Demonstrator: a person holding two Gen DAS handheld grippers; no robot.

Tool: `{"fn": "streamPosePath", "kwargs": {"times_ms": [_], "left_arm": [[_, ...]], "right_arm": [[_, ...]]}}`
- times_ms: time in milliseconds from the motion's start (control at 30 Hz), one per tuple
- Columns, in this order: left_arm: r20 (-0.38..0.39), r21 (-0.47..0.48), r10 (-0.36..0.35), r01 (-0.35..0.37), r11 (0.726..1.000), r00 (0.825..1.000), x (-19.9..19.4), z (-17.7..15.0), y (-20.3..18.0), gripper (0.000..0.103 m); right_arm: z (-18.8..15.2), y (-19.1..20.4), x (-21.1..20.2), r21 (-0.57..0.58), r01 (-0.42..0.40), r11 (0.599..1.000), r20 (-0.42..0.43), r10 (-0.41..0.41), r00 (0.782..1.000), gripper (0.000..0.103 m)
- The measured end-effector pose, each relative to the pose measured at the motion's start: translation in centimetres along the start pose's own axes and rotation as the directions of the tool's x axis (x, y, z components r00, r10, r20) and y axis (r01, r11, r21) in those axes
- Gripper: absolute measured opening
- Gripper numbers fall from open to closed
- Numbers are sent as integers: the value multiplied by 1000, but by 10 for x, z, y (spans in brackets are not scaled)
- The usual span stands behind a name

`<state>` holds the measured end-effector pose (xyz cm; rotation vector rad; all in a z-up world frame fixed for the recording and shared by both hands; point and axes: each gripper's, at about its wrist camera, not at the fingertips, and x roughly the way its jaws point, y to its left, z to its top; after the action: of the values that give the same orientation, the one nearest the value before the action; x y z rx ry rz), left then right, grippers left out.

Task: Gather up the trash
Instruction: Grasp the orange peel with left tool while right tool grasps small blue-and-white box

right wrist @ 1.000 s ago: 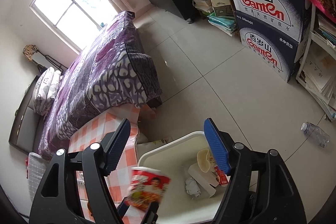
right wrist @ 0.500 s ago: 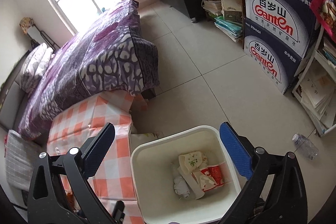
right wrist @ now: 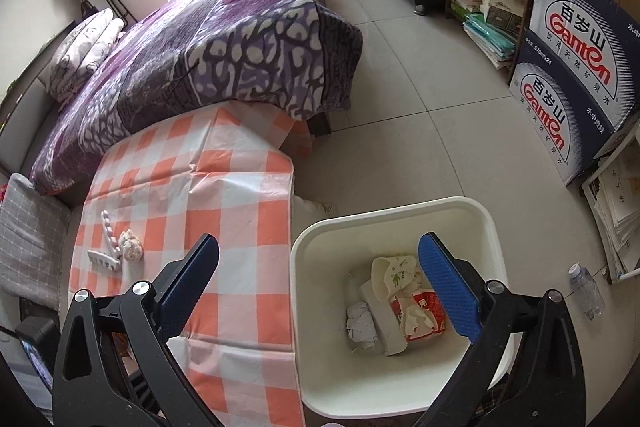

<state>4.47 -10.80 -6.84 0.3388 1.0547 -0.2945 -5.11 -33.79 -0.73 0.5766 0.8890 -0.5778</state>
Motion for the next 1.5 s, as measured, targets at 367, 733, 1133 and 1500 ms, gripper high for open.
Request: {"fn": "streamPosePath", "kwargs": {"times_ms": [367,733,1133,1500], "left_arm": [[-87,-74,-21,14,997,996,32,6,88,78],[-138,-62,-110,102,993,984,58,-2,102,38],[33,-249,-146,150,957,989,1,6,150,20],[242,-465,-44,155,871,969,-92,-4,226,21]], "right_arm": [[-22,52,24,-64,-63,996,-85,57,995,96],[-48,95,51,-95,-110,989,-184,92,979,96],[-74,122,76,-66,-136,989,-271,113,956,96],[-133,226,120,120,-74,990,-370,113,922,96]]}}
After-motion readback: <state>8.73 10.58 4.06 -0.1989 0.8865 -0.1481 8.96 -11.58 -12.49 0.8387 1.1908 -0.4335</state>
